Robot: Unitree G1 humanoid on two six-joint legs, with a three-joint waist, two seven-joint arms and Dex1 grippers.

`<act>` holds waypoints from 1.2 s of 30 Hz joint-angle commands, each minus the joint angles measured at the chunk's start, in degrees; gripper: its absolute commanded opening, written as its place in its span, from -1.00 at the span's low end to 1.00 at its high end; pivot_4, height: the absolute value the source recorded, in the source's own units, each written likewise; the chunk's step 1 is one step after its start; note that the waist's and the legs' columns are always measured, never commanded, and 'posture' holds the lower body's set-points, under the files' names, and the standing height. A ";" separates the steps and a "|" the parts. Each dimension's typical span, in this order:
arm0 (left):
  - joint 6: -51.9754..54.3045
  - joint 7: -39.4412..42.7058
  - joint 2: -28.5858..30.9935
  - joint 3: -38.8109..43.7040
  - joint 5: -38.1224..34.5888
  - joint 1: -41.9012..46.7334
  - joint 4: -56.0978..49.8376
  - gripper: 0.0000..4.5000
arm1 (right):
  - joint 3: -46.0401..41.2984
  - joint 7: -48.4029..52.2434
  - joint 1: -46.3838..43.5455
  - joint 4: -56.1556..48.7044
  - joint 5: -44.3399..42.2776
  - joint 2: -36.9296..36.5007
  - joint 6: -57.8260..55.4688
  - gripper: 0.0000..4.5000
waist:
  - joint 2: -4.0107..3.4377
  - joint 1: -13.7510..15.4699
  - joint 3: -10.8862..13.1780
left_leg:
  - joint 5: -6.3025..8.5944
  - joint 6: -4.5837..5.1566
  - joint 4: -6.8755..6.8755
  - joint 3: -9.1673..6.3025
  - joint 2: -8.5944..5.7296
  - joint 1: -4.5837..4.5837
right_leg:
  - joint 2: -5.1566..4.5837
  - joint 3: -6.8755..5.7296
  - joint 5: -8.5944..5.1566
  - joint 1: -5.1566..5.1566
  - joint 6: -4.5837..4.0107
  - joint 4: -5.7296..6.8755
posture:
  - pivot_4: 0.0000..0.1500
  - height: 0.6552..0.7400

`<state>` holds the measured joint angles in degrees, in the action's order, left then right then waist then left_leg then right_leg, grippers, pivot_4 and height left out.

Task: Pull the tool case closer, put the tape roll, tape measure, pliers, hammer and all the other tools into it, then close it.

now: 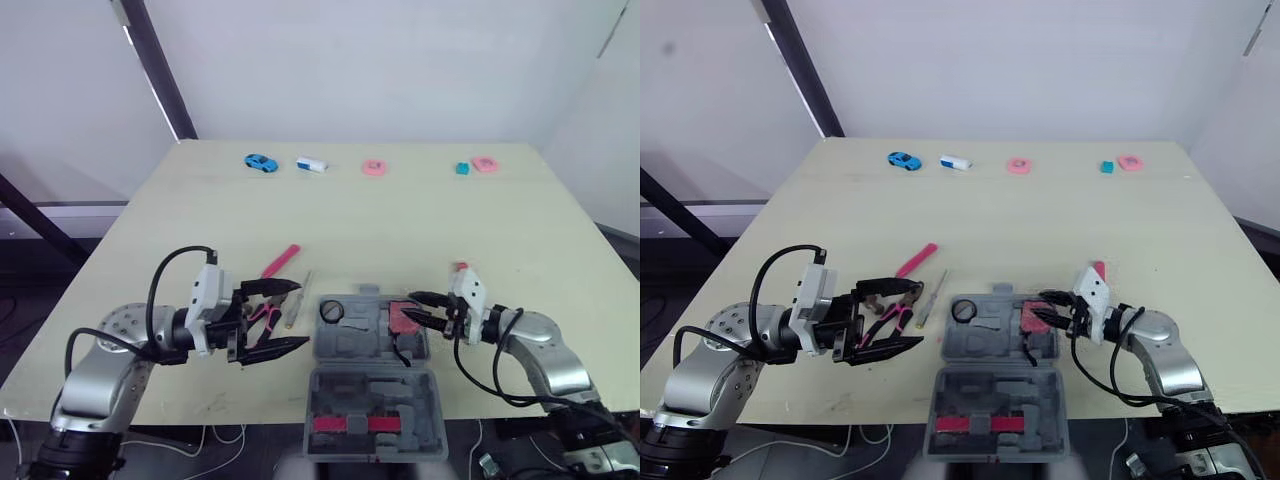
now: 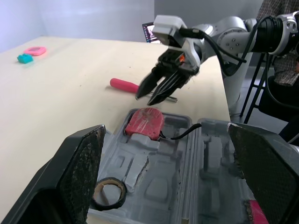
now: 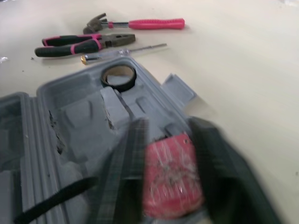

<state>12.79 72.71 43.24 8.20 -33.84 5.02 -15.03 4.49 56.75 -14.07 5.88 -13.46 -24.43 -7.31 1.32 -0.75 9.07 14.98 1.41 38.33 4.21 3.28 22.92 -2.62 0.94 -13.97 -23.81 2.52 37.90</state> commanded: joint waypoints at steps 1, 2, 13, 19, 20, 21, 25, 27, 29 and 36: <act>0.04 0.53 0.87 0.42 -0.58 0.94 -0.34 1.00 | -0.70 -0.44 0.05 1.51 -0.26 0.67 4.58 -0.42 | 0.00 -0.01 0.00 | 0.00 0.00 0.00 0.00 0.00 0.00 | 0.00 0.00 0.00 0.00 0.00 0.00 | 1.00 1.00; 0.09 0.65 0.94 0.46 -0.53 1.07 -0.23 1.00 | -0.64 -0.50 0.09 2.28 -0.08 0.86 5.74 -0.42 | 0.00 -0.01 0.00 | 0.00 0.00 0.00 -0.01 0.00 0.00 | 0.00 0.00 0.00 0.00 0.00 0.01 | 1.00 1.00; 0.88 1.54 1.20 0.08 -0.39 3.50 1.12 1.00 | 0.17 -0.65 -1.46 13.87 1.91 4.30 16.52 -0.42 | 0.00 -0.02 0.00 | 0.00 0.00 0.00 0.01 0.00 -0.02 | 0.00 0.01 0.00 0.01 0.00 0.01 | 1.00 1.00; 1.56 1.82 1.37 -0.14 -0.35 4.90 1.42 1.00 | 1.01 -0.80 -2.77 23.94 4.11 6.11 23.82 -0.42 | 0.01 -0.09 -0.01 | 0.00 0.00 0.00 0.01 0.00 -0.08 | 0.01 0.02 0.00 0.07 0.00 0.02 | 1.00 1.00; 1.65 1.88 1.42 -0.11 -0.37 5.07 1.52 1.00 | 1.17 -0.62 -3.05 25.41 4.20 6.42 23.95 -0.42 | 0.01 -0.08 -0.01 | 0.00 0.00 0.00 0.00 0.00 -0.12 | 0.01 0.01 0.00 0.11 0.00 0.01 | 1.00 1.00; 1.72 1.95 1.46 -0.08 -0.37 5.20 1.63 1.00 | 1.23 -0.56 -3.40 26.86 4.33 6.72 24.13 -0.42 | 0.01 -0.08 -0.01 | 0.00 0.00 0.00 -0.01 0.00 -0.13 | 0.01 0.00 0.00 0.13 0.00 0.01 | 1.00 1.00; 1.89 2.13 1.67 0.02 -0.38 5.35 1.77 1.00 | 1.83 -0.56 -4.57 31.99 5.97 7.32 26.85 -0.42 | 0.05 -0.27 -0.04 | 0.00 0.00 0.01 0.01 0.00 -0.19 | 0.01 0.02 0.00 0.15 0.00 0.02 | 1.00 1.00; 2.01 2.21 1.81 0.11 -0.48 5.34 1.77 1.00 | 3.91 -0.59 -5.19 33.84 8.83 6.31 27.64 -0.42 | 0.07 -0.30 -0.05 | 0.00 0.00 0.00 0.00 0.01 -0.27 | 0.01 0.02 0.00 0.22 -0.01 0.04 | 1.00 1.00; 2.10 2.21 1.88 0.14 -0.59 5.24 1.69 1.00 | 5.17 -0.50 -5.62 34.56 9.99 5.69 25.59 -0.42 | 0.15 -0.34 -0.13 | 0.00 0.00 0.00 0.00 0.01 -0.34 | 0.01 0.03 -0.07 0.28 -0.14 0.05 | 1.00 1.00; 2.35 1.60 1.47 0.15 -0.72 4.86 1.67 1.00 | 7.66 -1.06 -6.17 32.55 11.16 4.57 14.89 -0.42 | 0.61 -0.20 -0.55 | 0.00 0.00 0.00 -0.02 0.02 -0.50 | 0.00 0.02 -0.10 0.42 -0.19 0.06 | 1.00 1.00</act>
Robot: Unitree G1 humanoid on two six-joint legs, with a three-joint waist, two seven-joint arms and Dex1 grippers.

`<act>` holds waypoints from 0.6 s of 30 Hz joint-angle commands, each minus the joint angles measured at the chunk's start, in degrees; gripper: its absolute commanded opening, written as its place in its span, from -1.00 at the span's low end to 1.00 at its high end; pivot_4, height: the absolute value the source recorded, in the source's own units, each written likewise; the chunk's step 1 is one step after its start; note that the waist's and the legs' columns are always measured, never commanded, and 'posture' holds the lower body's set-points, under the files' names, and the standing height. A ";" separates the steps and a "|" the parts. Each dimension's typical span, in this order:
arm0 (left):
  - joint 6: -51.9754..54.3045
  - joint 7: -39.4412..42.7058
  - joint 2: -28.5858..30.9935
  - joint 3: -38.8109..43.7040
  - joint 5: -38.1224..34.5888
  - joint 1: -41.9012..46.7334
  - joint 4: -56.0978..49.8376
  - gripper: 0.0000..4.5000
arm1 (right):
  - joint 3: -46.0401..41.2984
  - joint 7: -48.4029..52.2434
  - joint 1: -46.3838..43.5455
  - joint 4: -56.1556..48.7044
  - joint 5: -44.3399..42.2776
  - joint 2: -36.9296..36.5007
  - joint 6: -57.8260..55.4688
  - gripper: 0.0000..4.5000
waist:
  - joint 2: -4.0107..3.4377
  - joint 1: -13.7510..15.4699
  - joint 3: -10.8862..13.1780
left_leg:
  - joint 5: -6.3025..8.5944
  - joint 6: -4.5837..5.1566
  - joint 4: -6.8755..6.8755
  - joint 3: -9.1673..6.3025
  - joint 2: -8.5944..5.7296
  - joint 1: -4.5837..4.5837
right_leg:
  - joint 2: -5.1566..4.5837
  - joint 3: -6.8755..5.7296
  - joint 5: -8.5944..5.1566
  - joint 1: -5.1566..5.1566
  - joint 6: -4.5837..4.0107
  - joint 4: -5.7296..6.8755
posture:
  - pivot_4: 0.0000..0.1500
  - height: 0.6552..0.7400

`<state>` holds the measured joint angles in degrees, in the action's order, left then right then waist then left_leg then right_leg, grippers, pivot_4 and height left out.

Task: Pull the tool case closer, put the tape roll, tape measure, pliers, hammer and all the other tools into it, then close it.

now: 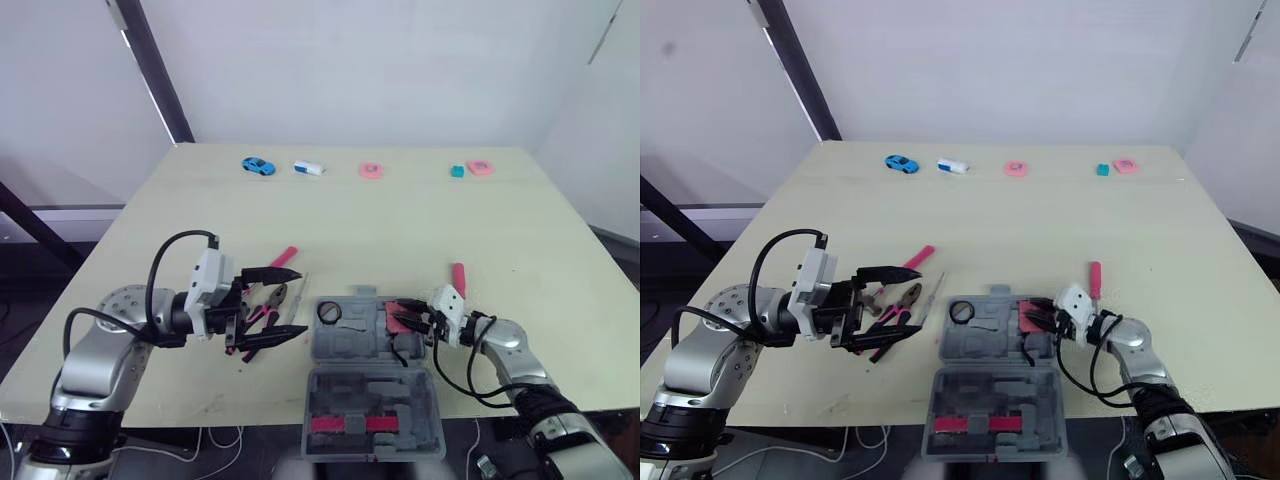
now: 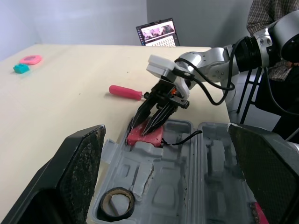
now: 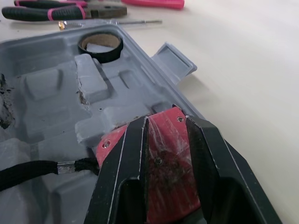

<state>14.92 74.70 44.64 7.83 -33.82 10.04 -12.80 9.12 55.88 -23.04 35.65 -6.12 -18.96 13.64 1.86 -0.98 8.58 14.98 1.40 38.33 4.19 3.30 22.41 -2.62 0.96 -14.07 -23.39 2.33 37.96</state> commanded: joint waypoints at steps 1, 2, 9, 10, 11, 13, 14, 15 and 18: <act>0.29 -0.58 -0.02 0.59 -0.80 -0.25 -0.59 1.00 | 3.02 -0.32 2.90 2.22 3.74 -0.88 -6.38 -0.42 | 0.11 0.04 -0.09 | 0.00 0.00 0.00 -0.01 0.00 -0.03 | 0.00 -0.01 0.00 0.04 -0.01 0.00 | 1.00 1.00; 0.35 -0.98 -0.24 0.71 -0.81 -0.34 -0.54 1.00 | 2.91 -0.56 2.96 1.64 3.64 -0.83 -6.53 -0.42 | 0.13 0.05 -0.11 | 0.00 0.00 0.00 0.00 0.00 -0.05 | -0.01 0.00 -0.01 0.05 -0.01 -0.01 | 1.00 1.00; 2.27 -9.55 -4.60 6.27 -3.01 -3.34 1.00 1.00 | -6.22 -8.28 5.87 -12.50 -3.46 1.45 1.22 -0.42 | 0.00 0.21 -0.04 | 0.00 0.00 -0.01 -0.06 0.01 -0.01 | -0.03 0.02 0.00 0.02 0.00 -0.01 | 1.00 1.00; 2.31 -10.64 -5.27 7.35 -3.37 -3.75 1.43 1.00 | -7.18 -9.50 7.09 -14.76 -3.58 1.16 1.01 -0.42 | -0.11 0.22 0.04 | 0.00 0.00 -0.01 -0.11 0.01 0.14 | -0.04 0.00 0.02 -0.10 0.04 0.00 | 1.00 1.00; 2.21 -11.70 -5.88 8.27 -3.62 -4.24 1.73 1.00 | -7.89 -9.97 8.36 -17.00 -4.14 0.71 0.44 -0.42 | -0.26 0.23 0.13 | 0.00 0.00 -0.01 -0.12 0.01 0.25 | -0.04 0.00 0.09 -0.18 0.15 0.00 | 1.00 1.00; 1.15 -12.98 -6.55 9.72 -3.12 -5.43 2.54 1.00 | -9.46 -8.69 11.02 -21.27 -7.27 -0.29 -1.09 -0.42 | -0.34 0.23 0.20 | 0.00 0.00 0.00 -0.11 -0.01 0.35 | -0.06 0.03 0.11 -0.28 0.20 -0.02 | 1.00 1.00; 0.54 -13.53 -6.78 10.54 -2.75 -6.33 2.86 1.00 | -10.67 -8.59 12.75 -23.80 -8.90 -0.99 -2.19 -0.42 | -0.34 0.23 0.20 | 0.00 0.00 0.00 -0.10 -0.02 0.36 | -0.06 0.04 0.12 -0.28 0.21 -0.04 | 1.00 1.00; -0.02 -14.08 -7.00 11.31 -2.43 -7.16 3.12 1.00 | -11.68 -8.54 14.39 -26.16 -10.16 -1.79 -3.37 -0.42 | -0.35 0.22 0.21 | 0.00 0.00 0.00 -0.09 -0.01 0.35 | -0.06 0.03 0.11 -0.27 0.21 -0.06 | 1.00 1.00; -1.87 -15.15 -7.26 13.94 -1.50 -11.17 4.20 1.00 | -16.27 -8.04 21.03 -33.09 -14.63 -5.08 -6.07 -0.42 | -0.35 0.27 0.21 | 0.00 0.00 -0.03 -0.09 -0.01 0.35 | -0.06 -0.01 0.10 -0.27 0.19 -0.07 | 1.00 1.00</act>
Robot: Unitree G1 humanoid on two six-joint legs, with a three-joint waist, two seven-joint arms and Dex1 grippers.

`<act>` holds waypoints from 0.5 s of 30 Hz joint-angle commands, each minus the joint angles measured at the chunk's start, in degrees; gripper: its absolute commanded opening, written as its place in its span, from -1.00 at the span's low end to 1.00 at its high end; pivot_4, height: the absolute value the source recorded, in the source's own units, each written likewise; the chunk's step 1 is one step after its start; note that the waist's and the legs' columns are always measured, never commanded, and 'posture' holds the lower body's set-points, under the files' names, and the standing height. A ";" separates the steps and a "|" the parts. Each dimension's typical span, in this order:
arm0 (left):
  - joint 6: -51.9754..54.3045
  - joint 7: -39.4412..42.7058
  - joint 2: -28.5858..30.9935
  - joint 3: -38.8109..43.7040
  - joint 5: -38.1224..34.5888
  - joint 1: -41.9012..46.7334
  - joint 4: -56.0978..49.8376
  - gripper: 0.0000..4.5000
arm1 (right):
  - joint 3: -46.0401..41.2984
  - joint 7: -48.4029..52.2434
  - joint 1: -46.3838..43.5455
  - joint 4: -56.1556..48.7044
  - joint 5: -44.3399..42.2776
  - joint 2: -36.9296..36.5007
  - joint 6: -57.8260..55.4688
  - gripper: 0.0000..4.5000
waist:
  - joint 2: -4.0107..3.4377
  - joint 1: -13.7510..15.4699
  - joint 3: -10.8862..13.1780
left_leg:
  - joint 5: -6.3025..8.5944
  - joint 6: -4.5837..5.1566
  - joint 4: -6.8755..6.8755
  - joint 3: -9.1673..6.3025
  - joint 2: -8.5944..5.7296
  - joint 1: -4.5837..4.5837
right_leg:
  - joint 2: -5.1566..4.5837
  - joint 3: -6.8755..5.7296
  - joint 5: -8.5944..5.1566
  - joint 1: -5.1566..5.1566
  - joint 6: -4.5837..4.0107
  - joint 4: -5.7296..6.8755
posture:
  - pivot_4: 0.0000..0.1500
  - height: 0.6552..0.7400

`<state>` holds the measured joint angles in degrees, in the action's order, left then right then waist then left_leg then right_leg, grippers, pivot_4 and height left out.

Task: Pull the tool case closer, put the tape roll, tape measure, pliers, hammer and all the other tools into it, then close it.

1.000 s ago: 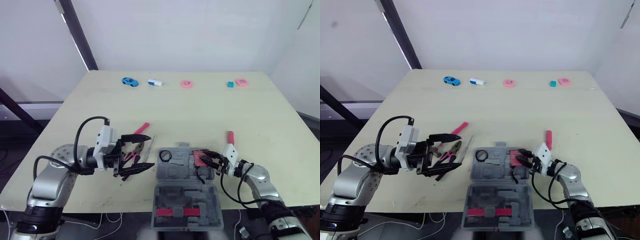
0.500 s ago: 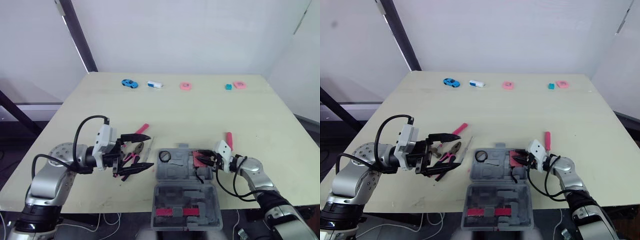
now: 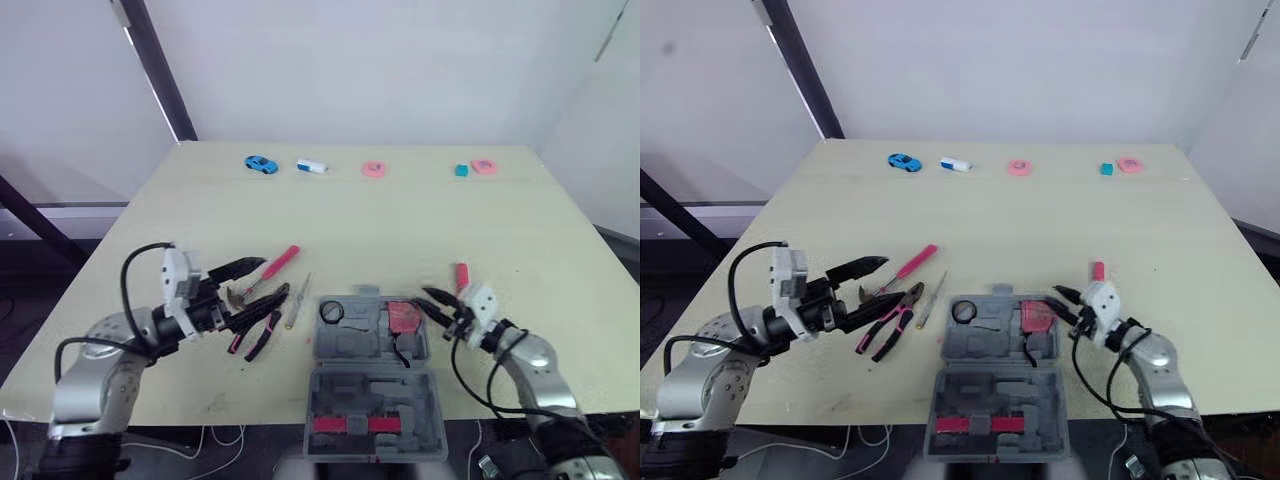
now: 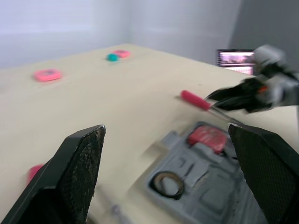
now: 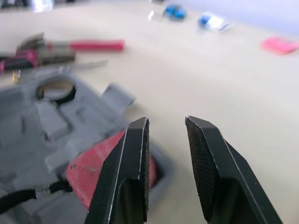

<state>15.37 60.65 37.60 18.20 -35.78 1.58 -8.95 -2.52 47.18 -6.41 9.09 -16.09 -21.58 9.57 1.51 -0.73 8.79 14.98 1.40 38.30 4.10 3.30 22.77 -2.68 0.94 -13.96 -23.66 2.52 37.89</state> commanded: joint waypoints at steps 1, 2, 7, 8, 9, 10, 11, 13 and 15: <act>-2.77 -1.41 -0.39 4.41 0.51 -3.90 0.73 1.00 | -5.94 1.00 6.31 -8.12 -5.96 -3.44 -2.65 -0.42 | -0.01 0.06 0.00 | 0.00 0.00 0.00 0.01 0.00 -0.01 | 0.00 0.00 0.00 0.00 -0.01 0.00 | 1.00 1.00; -3.29 -1.66 -0.60 5.15 0.56 -5.01 1.14 1.00 | -7.14 1.17 8.05 -9.26 -6.86 -4.28 -2.93 -0.42 | -0.01 0.05 0.00 | 0.00 0.00 -0.01 0.01 0.00 -0.01 | -0.01 0.01 -0.10 0.00 -0.17 0.00 | 1.00 1.00; -9.20 -2.22 -2.09 10.53 2.42 -11.28 9.34 1.00 | -17.07 2.51 19.74 -8.47 -10.45 -8.71 -2.61 -0.42 | 0.00 0.09 0.00 | 0.00 0.00 0.00 0.05 0.00 -0.05 | -0.03 0.02 -0.13 0.01 -0.21 -0.02 | 1.00 1.00; -10.42 -2.30 -2.31 11.03 2.98 -11.96 10.90 1.00 | -18.60 2.80 21.02 -7.87 -11.28 -9.03 -2.53 -0.42 | 0.01 0.09 0.01 | 0.01 0.00 0.00 0.05 0.00 -0.06 | -0.04 0.03 -0.14 0.01 -0.21 -0.02 | 1.00 1.00; -11.72 -2.26 -2.50 11.42 3.60 -12.64 12.72 1.00 | -20.28 2.51 21.98 -7.23 -12.41 -8.97 -2.86 -0.42 | 0.01 0.10 0.00 | 0.01 0.00 0.00 0.06 0.00 -0.07 | -0.04 0.03 -0.14 0.01 -0.21 -0.02 | 1.00 1.00; -12.86 -2.17 -2.67 11.74 4.06 -13.31 14.46 1.00 | -21.98 2.22 22.75 -6.51 -13.78 -8.86 -3.52 -0.42 | 0.01 0.04 0.01 | 0.01 0.01 0.00 0.05 0.00 -0.07 | -0.05 0.03 -0.14 0.01 -0.22 -0.03 | 1.00 1.00; -13.77 -1.97 -2.77 12.08 4.38 -13.92 16.23 1.00 | -23.46 2.59 23.61 -5.64 -14.78 -8.91 -3.69 -0.31 | 0.02 -0.01 0.01 | 0.01 0.01 0.00 0.05 0.00 -0.07 | -0.05 0.03 -0.14 0.00 -0.21 -0.03 | 1.00 1.00; -15.27 -1.63 -2.81 12.94 4.80 -14.82 19.56 1.00 | -25.32 4.56 25.64 -3.49 -14.71 -9.69 -2.15 -0.08 | 0.04 0.00 0.00 | 0.01 0.01 0.00 0.02 0.02 -0.09 | -0.06 0.06 -0.14 0.00 -0.21 -0.04 | 1.00 1.00; -16.04 -1.66 -2.91 13.78 4.55 -15.42 21.71 1.00 | -26.81 6.28 27.06 -1.43 -14.73 -10.19 -0.86 0.43 | 0.04 0.05 0.00 | 0.01 0.01 0.00 -0.01 0.02 -0.09 | -0.08 0.05 -0.14 -0.01 -0.21 -0.04 | 1.00 1.00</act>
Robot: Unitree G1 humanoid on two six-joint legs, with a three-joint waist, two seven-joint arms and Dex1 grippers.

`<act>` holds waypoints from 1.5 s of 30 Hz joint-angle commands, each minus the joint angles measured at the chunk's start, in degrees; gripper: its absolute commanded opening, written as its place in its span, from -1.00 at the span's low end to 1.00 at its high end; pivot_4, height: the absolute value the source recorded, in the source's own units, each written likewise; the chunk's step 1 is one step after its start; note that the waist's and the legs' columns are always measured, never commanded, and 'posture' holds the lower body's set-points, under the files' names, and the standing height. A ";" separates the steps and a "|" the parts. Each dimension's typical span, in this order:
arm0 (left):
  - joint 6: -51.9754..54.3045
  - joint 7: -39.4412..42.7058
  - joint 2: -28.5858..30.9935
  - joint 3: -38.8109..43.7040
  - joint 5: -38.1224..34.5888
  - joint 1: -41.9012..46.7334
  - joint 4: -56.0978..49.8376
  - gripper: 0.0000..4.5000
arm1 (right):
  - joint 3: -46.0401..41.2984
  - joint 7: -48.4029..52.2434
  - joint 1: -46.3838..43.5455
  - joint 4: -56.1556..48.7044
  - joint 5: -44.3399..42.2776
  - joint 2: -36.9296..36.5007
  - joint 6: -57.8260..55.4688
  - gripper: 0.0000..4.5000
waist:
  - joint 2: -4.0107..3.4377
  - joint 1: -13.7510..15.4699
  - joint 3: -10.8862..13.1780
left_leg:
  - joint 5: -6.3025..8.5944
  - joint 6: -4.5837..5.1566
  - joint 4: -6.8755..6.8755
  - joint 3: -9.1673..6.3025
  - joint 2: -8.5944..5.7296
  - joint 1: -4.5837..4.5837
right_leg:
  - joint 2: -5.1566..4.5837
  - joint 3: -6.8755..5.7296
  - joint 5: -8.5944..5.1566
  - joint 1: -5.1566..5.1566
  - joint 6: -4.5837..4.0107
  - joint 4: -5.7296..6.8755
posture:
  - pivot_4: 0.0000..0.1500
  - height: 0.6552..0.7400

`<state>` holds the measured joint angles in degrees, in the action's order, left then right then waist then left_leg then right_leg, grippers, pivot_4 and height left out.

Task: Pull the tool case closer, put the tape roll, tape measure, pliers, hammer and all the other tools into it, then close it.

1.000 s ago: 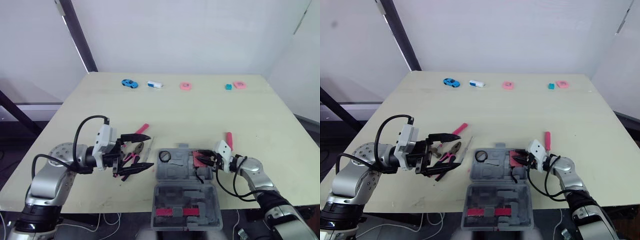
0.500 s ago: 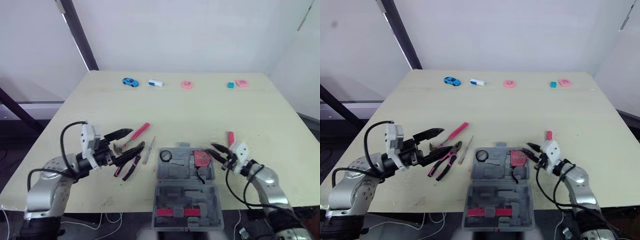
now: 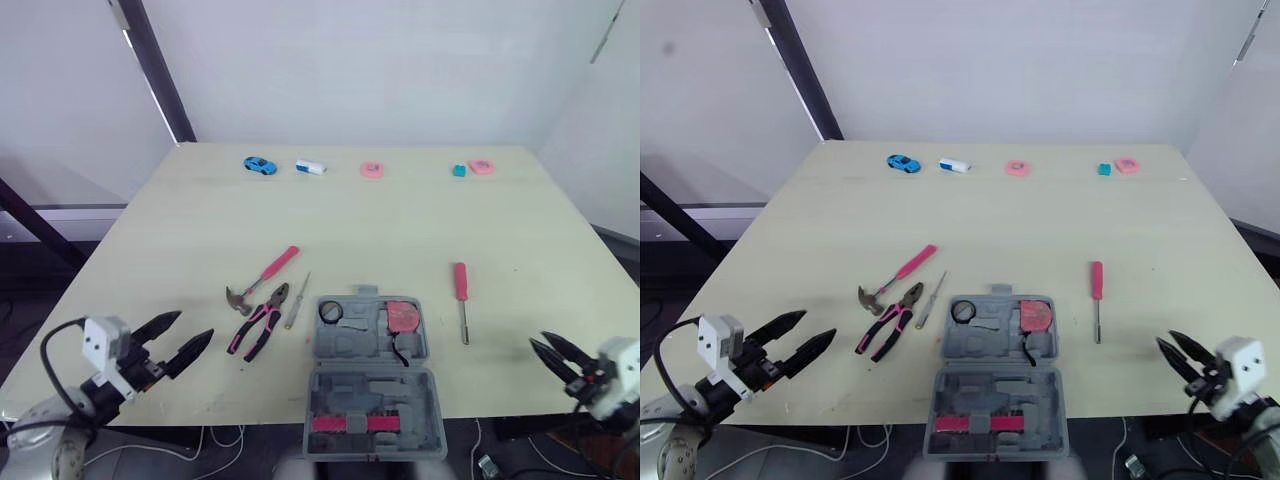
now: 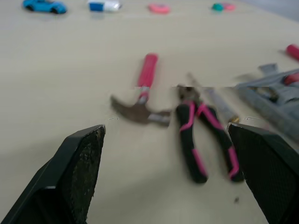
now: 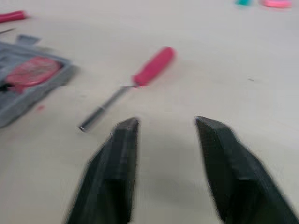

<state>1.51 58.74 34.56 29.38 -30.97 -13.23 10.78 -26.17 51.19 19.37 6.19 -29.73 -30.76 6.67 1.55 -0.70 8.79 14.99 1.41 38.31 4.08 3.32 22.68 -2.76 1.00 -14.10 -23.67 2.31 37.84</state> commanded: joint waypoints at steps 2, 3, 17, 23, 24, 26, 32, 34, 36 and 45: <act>-3.03 -0.05 0.08 3.59 -0.45 -1.16 4.77 1.00 | -5.19 4.29 2.51 4.66 -1.88 -1.50 3.17 0.59 | 0.00 0.05 0.00 | 0.00 0.00 0.00 -0.01 0.00 0.00 | -0.01 -0.01 0.00 0.00 0.00 0.00 | 1.00 1.00; -3.19 -0.14 0.01 3.87 -0.55 -1.39 5.55 1.00 | -5.86 5.30 2.89 5.97 -2.08 -1.79 3.68 0.82 | 0.00 0.05 0.00 | 0.00 0.00 -0.01 -0.01 0.02 0.01 | -0.03 -0.01 0.00 0.00 0.00 -0.01 | 1.00 1.00; -2.63 -2.21 -3.23 0.13 -0.61 -1.52 -1.97 1.00 | -6.56 5.18 0.84 -0.84 -4.37 -3.27 -1.78 1.00 | -0.04 0.07 -0.03 | 0.03 0.03 -0.03 0.01 0.12 0.01 | -0.25 -0.02 0.01 -0.02 0.00 -0.02 | 1.00 1.00; 3.00 -8.54 -5.41 -5.35 0.97 -0.33 -10.58 1.00 | -2.45 7.06 -1.31 -12.27 -8.28 -5.13 -10.10 1.00 | -0.06 0.15 -0.02 | 0.03 0.04 -0.03 0.01 0.08 0.03 | -0.25 -0.02 0.01 -0.01 0.00 -0.02 | 1.00 1.00; 3.94 -9.36 -5.63 -6.05 0.93 -0.22 -11.49 1.00 | -1.89 6.95 -1.71 -13.84 -8.78 -5.34 -11.30 1.00 | -0.06 0.15 -0.02 | 0.03 0.04 -0.02 0.00 0.07 0.03 | -0.24 -0.03 0.01 -0.01 0.01 -0.02 | 1.00 1.00; 5.96 -12.00 -6.60 -8.29 1.46 0.48 -14.04 1.00 | 0.16 6.18 -3.25 -18.38 -9.90 -6.16 -14.54 1.00 | -0.06 0.13 -0.02 | 0.03 0.04 -0.03 0.00 0.06 0.03 | -0.22 -0.03 0.01 -0.01 0.01 -0.02 | 1.00 1.00; 9.83 -21.19 -8.40 -14.96 9.12 2.25 -16.87 1.00 | 5.73 5.16 -8.29 -27.68 -11.50 -8.53 -21.14 1.00 | -0.03 0.13 -0.01 | 0.03 0.04 -0.02 -0.03 -0.07 0.05 | -0.14 -0.02 0.02 0.00 0.02 -0.03 | 1.00 1.00; 10.70 -23.06 -8.97 -17.76 11.60 2.96 -17.09 1.00 | 6.94 5.39 -10.09 -28.67 -11.46 -8.67 -21.77 1.00 | -0.01 0.15 0.00 | 0.03 0.04 -0.02 -0.05 -0.08 0.08 | -0.08 -0.04 0.02 0.00 0.02 -0.04 | 1.00 1.00; 11.63 -24.75 -9.24 -19.77 13.73 4.15 -16.67 1.00 | 7.69 5.85 -11.20 -29.02 -11.21 -8.69 -21.68 1.00 | -0.02 0.32 0.00 | 0.03 0.04 -0.02 -0.06 -0.08 0.08 | -0.08 -0.03 0.02 0.00 0.02 -0.05 | 1.00 1.00; 16.28 -26.03 -8.84 -23.23 16.21 9.14 -14.09 1.00 | 9.59 7.82 -12.36 -28.21 -9.92 -7.91 -19.77 1.00 | 0.00 0.62 0.01 | 0.03 0.05 0.00 -0.04 -0.10 0.10 | -0.05 -0.05 0.02 0.01 0.03 -0.04 | 1.00 1.00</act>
<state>17.30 32.27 25.27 6.64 -15.18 -4.55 -3.03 -16.05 58.40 7.67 -21.34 -39.54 -38.85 -14.56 1.55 -0.08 8.80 15.02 1.46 38.31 4.04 3.22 22.78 -2.81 0.96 -14.08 -23.66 2.34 37.80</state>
